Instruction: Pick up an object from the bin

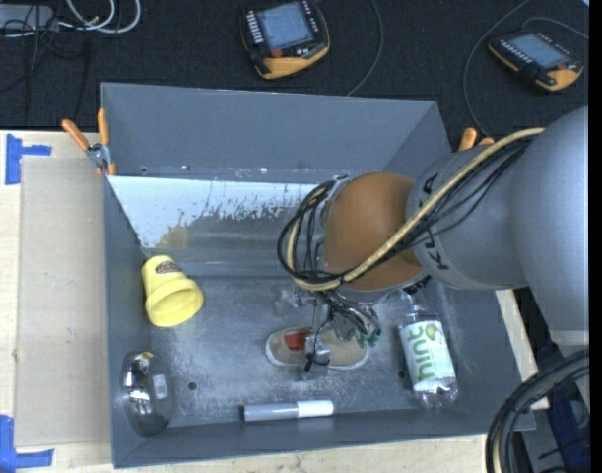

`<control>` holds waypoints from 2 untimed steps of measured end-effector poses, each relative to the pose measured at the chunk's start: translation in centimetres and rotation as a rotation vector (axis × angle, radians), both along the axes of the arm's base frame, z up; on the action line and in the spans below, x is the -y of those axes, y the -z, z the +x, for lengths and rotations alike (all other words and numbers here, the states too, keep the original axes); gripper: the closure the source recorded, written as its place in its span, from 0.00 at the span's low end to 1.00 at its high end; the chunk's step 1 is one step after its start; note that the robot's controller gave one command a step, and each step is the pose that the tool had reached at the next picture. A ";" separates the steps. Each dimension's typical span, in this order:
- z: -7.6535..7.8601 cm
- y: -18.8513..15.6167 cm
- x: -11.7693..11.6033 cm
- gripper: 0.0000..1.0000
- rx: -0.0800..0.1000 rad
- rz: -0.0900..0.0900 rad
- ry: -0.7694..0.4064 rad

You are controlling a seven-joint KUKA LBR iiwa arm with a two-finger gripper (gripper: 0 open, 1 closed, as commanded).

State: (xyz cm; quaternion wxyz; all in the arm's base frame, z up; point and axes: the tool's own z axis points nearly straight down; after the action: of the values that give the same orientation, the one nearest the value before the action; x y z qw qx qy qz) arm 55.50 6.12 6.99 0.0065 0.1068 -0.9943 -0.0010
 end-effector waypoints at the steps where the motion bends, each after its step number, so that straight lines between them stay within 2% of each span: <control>1: 0.2 0.1 3.3 0.00 -0.001 -0.001 -0.001; 2: 0.5 0.0 -1.1 0.00 -0.002 0.002 -0.009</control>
Offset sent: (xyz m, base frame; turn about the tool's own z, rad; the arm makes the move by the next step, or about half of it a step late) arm 0.0025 -0.0318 0.0001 -0.0049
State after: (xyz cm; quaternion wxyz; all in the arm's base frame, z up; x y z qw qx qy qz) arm 55.98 7.24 6.96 0.0074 0.1112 -0.9938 -0.0020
